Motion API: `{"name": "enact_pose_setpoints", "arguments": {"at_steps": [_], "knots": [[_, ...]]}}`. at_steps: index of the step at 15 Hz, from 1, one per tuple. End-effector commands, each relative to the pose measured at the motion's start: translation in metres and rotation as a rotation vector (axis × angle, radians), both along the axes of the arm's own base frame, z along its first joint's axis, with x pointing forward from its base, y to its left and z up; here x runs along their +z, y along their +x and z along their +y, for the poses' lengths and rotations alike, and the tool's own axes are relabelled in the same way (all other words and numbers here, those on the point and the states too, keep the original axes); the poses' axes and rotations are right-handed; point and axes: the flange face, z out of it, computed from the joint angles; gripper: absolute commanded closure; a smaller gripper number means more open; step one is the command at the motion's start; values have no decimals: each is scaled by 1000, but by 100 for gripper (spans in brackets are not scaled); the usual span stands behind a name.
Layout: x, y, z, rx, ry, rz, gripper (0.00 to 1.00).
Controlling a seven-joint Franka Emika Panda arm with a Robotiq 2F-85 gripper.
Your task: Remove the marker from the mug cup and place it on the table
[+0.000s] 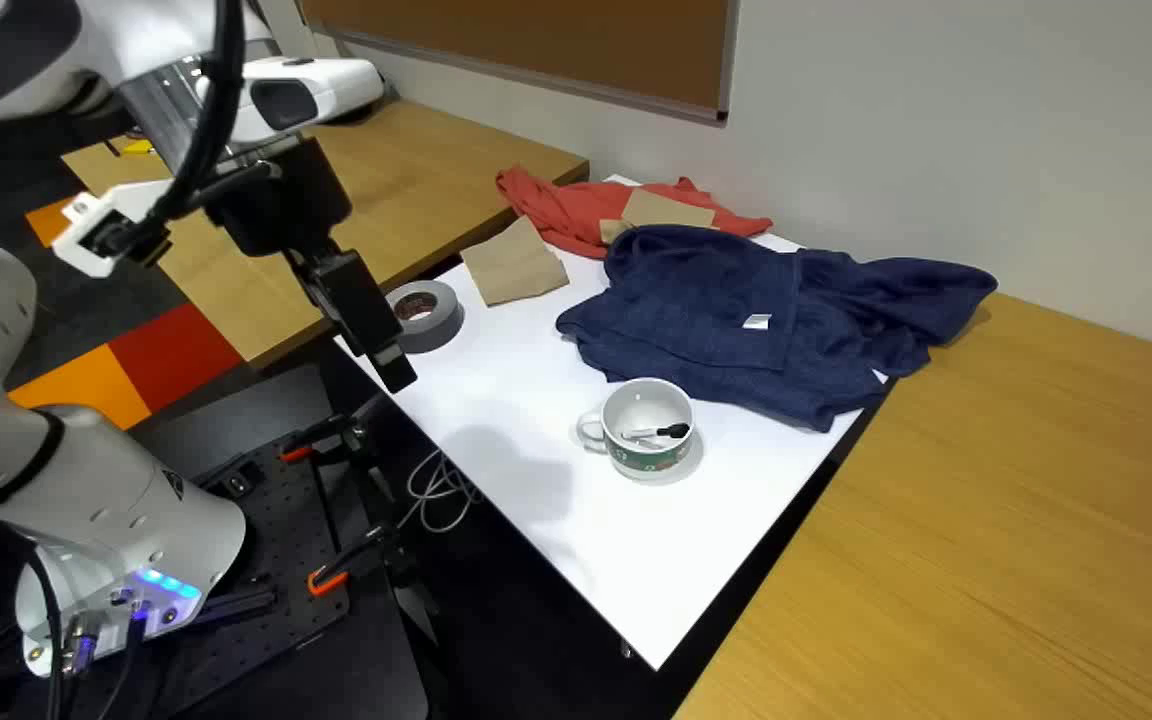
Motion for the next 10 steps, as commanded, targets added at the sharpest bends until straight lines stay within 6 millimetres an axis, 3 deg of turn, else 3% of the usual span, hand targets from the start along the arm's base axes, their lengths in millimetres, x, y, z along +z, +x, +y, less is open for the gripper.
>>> {"name": "enact_pose_setpoints", "arguments": {"at_steps": [1, 10], "knots": [[-3, -1, 1, 1, 3, 10, 0], [-9, 3, 3, 4, 13, 20, 0]]}}
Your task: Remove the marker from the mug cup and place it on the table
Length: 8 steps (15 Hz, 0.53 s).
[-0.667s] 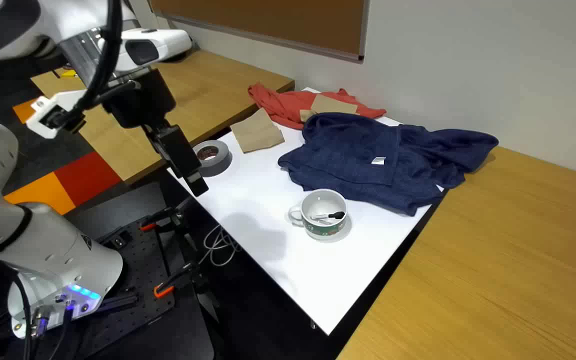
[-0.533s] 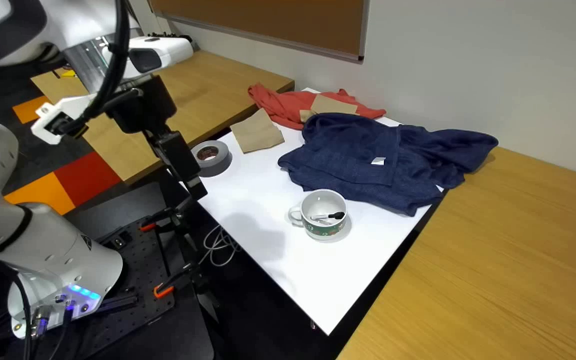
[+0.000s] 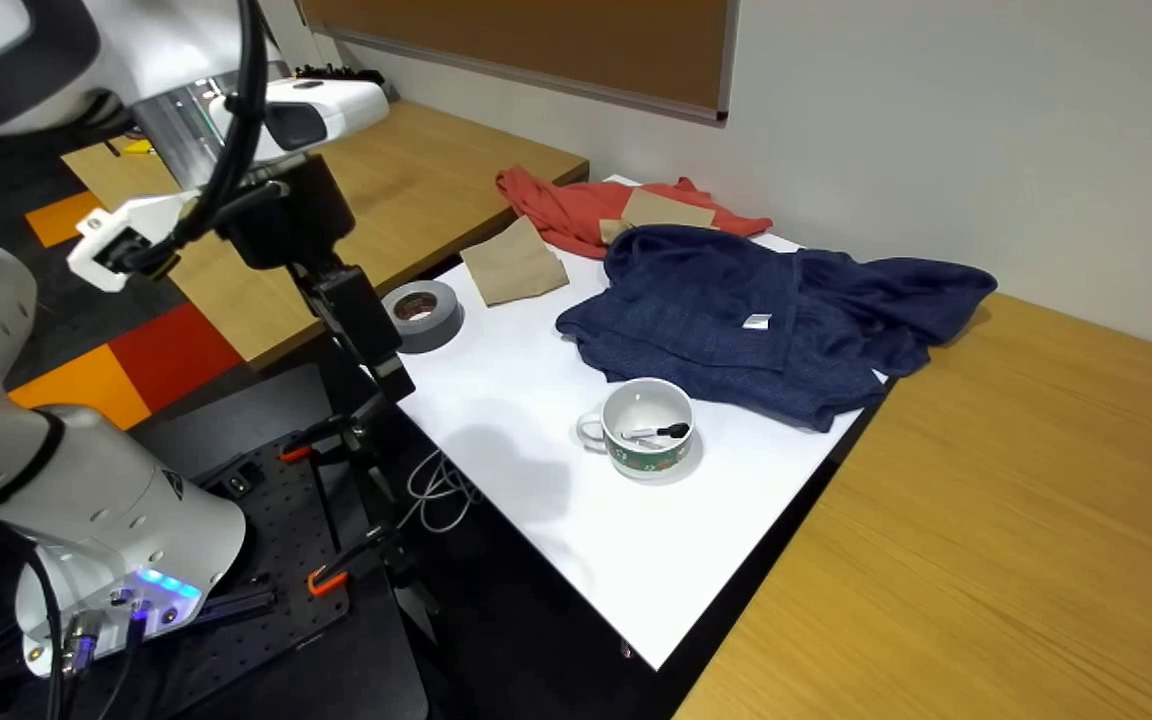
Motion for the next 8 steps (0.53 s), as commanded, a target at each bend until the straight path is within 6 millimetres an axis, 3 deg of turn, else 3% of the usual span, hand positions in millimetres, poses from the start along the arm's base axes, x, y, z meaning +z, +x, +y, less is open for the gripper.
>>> {"name": "enact_pose_setpoints", "arguments": {"at_steps": [1, 4, 8], "knots": [[3, 10, 3, 0, 13, -24, 0], [8, 29, 12, -27, 49, -84, 0], [-5, 59, 32, -159, 100, -149, 0]]}}
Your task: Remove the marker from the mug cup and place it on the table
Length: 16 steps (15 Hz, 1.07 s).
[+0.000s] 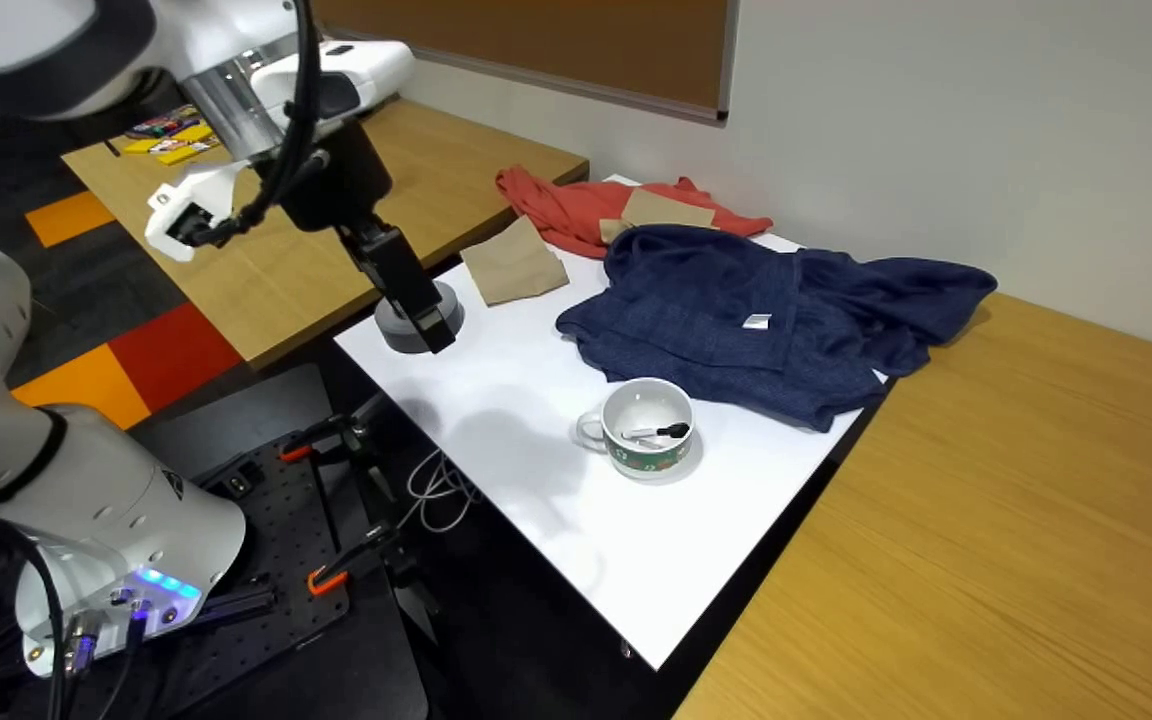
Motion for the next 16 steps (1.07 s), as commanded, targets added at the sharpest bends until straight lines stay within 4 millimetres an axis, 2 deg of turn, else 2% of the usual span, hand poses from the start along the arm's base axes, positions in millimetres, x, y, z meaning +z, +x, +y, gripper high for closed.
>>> {"name": "enact_pose_setpoints", "arguments": {"at_steps": [1, 4, 7, 12, 16], "knots": [[-17, 34, 18, -137, 48, -36, 0], [-38, 58, 35, -268, 72, -84, 0], [-58, 84, 39, -383, 105, -159, 0], [-83, 125, 23, -559, 149, -243, 0], [-101, 156, 11, -681, 161, -228, 0]]}}
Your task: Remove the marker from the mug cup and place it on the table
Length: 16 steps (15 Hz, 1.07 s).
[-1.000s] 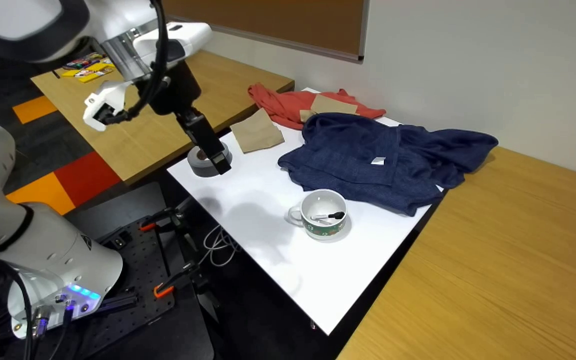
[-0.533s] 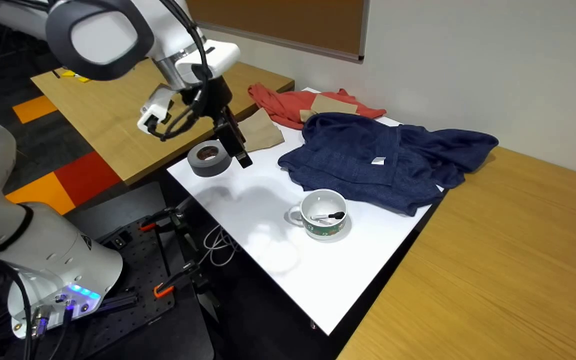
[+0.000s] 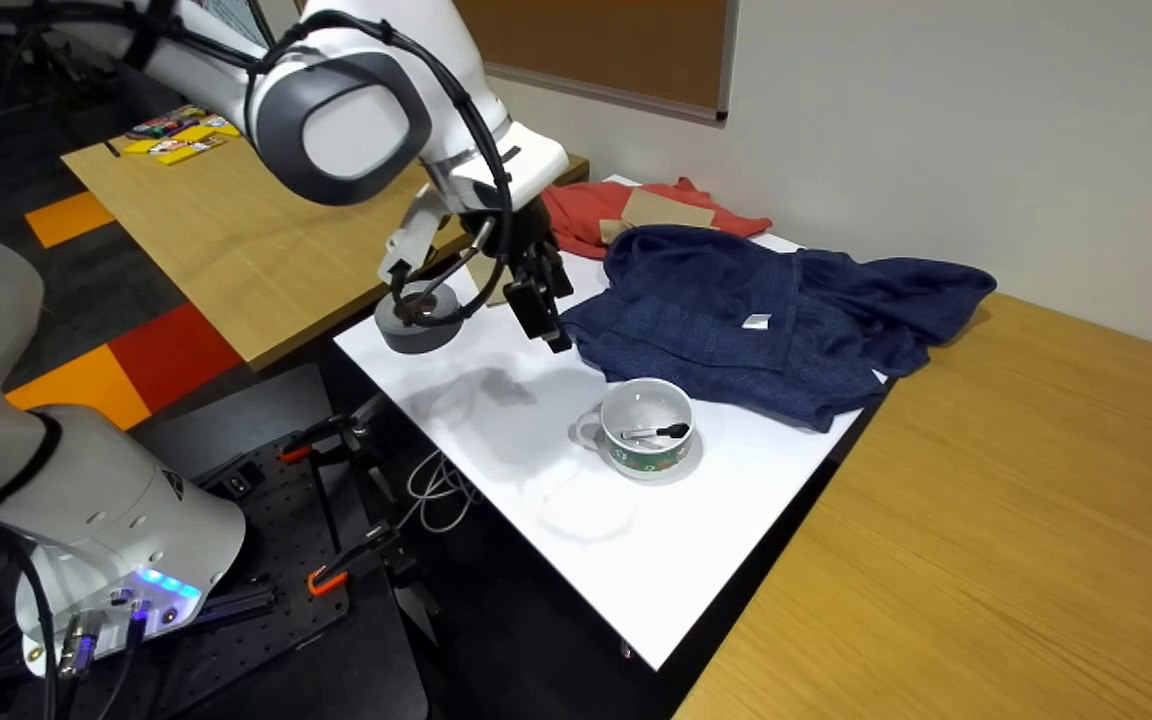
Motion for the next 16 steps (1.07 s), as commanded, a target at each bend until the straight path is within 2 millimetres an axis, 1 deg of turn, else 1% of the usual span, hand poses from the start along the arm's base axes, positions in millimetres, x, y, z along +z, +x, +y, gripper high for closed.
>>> {"name": "enact_pose_setpoints", "arguments": {"at_steps": [1, 4, 7, 8, 9, 11, 13, 14, 16], "knots": [[-15, 35, -9, -109, 19, 1, 0], [-32, 51, -12, -205, 46, 4, 0], [-45, 61, -15, -275, 53, 1, 0], [-47, 60, -12, -264, 60, 3, 0], [-44, 52, -15, -244, 58, 17, 0], [-49, 55, -13, -242, 57, 23, 0], [-49, 56, -12, -240, 57, 23, 0], [-48, 55, -14, -236, 57, 17, 0], [-52, 57, -21, -258, 56, 17, 0]]}}
